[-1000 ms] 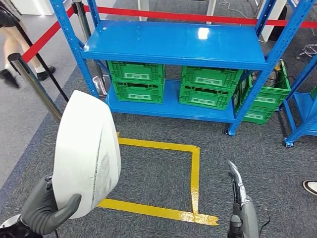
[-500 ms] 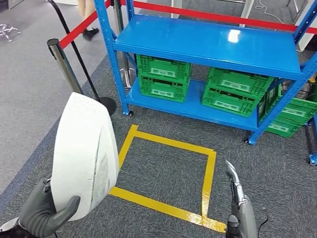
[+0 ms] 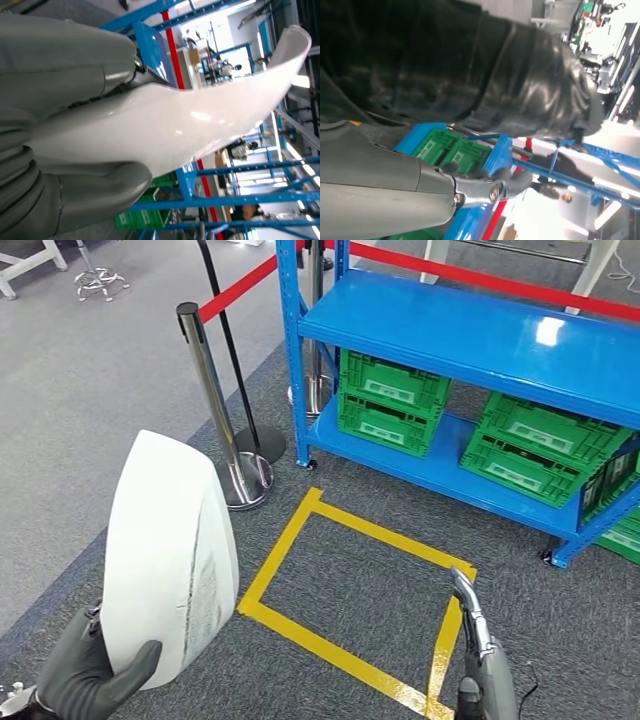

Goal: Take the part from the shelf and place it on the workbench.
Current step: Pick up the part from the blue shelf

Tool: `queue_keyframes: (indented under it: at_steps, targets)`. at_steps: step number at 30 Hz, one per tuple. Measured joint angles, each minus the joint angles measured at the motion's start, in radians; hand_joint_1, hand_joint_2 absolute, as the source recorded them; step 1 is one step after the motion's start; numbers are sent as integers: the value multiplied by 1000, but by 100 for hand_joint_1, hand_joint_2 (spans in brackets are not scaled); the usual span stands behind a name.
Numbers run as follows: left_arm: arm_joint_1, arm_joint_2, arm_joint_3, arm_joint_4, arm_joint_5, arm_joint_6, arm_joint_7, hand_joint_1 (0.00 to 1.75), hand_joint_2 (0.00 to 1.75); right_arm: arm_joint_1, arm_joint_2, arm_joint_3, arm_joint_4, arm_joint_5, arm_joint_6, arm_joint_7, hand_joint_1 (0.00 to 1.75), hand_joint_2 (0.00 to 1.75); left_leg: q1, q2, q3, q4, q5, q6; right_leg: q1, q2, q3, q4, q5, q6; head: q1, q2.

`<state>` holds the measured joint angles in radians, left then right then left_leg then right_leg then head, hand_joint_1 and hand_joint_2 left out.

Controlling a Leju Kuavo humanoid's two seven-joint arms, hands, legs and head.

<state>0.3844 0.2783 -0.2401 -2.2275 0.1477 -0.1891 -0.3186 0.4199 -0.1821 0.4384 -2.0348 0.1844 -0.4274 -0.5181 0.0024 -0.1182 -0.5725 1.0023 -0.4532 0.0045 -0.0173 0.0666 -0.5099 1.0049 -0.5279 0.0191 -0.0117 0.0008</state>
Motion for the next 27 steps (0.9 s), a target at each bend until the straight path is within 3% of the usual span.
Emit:
queue_keyframes:
  at_steps: [1,3,5,6,7,8,10,12,14,16,18,20,22,23,24,25,27]
  targets:
    - [5,-1,0,-2,-4,5,-2,175,175,0,0,-1,0,-2,1,0,0,0,1,-2,-5,2,0,-7,-1,-13,1,-2,4,-7,0,0]
    - [13,-3,-2,-7,-23,20,-13,175,175,6,-4,-3,0,-12,-4,-3,0,0,-1,33,-27,45,-30,-17,-4,-40,2,-8,10,-19,-9,0]
    - [18,-4,-8,-10,-50,37,-30,175,175,27,-20,-4,-1,-35,-28,-18,0,0,0,88,-78,166,-99,-26,-2,-71,1,-10,10,-24,-18,0]
    - [21,-5,-13,-10,-63,45,-37,175,175,41,-32,-4,-2,-49,-44,-30,0,0,2,100,-105,232,-129,-29,0,-88,1,-10,9,-25,-18,0]
    - [24,-5,-20,-10,-74,52,-42,175,175,56,-45,-4,-2,-62,-59,-41,0,0,4,106,-121,276,-144,-31,1,-104,0,-9,8,-25,-18,0]
    - [28,-5,-28,-10,-84,59,-47,175,175,70,-59,-4,-2,-71,-71,-50,0,0,6,109,-118,282,-139,-32,2,-120,0,-9,7,-25,-18,0]
    - [31,-6,-45,-9,-97,74,-54,175,175,89,-81,-5,-6,-80,-86,-55,0,0,7,126,-57,180,-83,-29,3,-146,3,-9,5,-23,-18,0]
    - [31,-6,-62,-9,-99,87,-64,175,175,102,-97,-6,-13,-79,-93,-52,0,0,0,173,16,46,-41,-17,7,-166,8,-8,1,-16,-18,0]
    - [31,-6,-73,-9,-99,96,-71,175,175,110,-110,-5,-20,-73,-97,-46,0,0,-8,194,36,-2,-36,-3,11,-183,11,-8,-1,-7,-17,0]
    - [35,-6,-80,-9,-102,101,-77,175,175,116,-121,-4,-28,-68,-104,-39,0,0,-7,169,31,-7,-29,8,10,-194,14,-10,-4,6,-16,0]
    - [39,-6,-87,-9,-108,106,-85,175,175,121,-131,-1,-35,-62,-113,-37,0,0,-2,147,32,-16,-20,21,6,-151,2,20,-32,17,-14,0]
    - [44,-6,-93,-9,-111,109,-94,175,175,126,-141,4,-36,-57,-124,-37,0,0,1,126,30,-19,-14,30,4,-89,-48,131,-93,23,-10,0]
    - [47,-7,-95,-7,-110,110,-99,175,175,129,-149,9,-36,-58,-138,-36,0,0,0,101,25,-18,-11,34,5,-70,-110,254,-137,24,-9,0]
    - [47,-8,-96,-6,-110,109,-100,175,175,130,-153,11,-36,-61,-145,-35,0,0,0,87,25,-17,-11,34,5,-69,-123,274,-131,25,-9,0]
    - [46,-9,-97,-4,-109,107,-100,175,175,130,-157,13,-36,-65,-153,-32,0,0,0,73,25,-16,-10,34,5,-66,-117,254,-105,24,-9,0]
    - [44,-11,-99,-2,-107,103,-99,175,175,132,-161,15,-37,-68,-160,-30,0,0,0,59,26,-14,-11,33,5,-59,-93,200,-67,22,-9,0]
    - [38,-14,-104,3,-103,95,-98,175,175,138,-169,19,-38,-74,-169,-27,0,0,0,33,23,-7,-12,28,0,-5,-35,64,-7,15,-9,0]
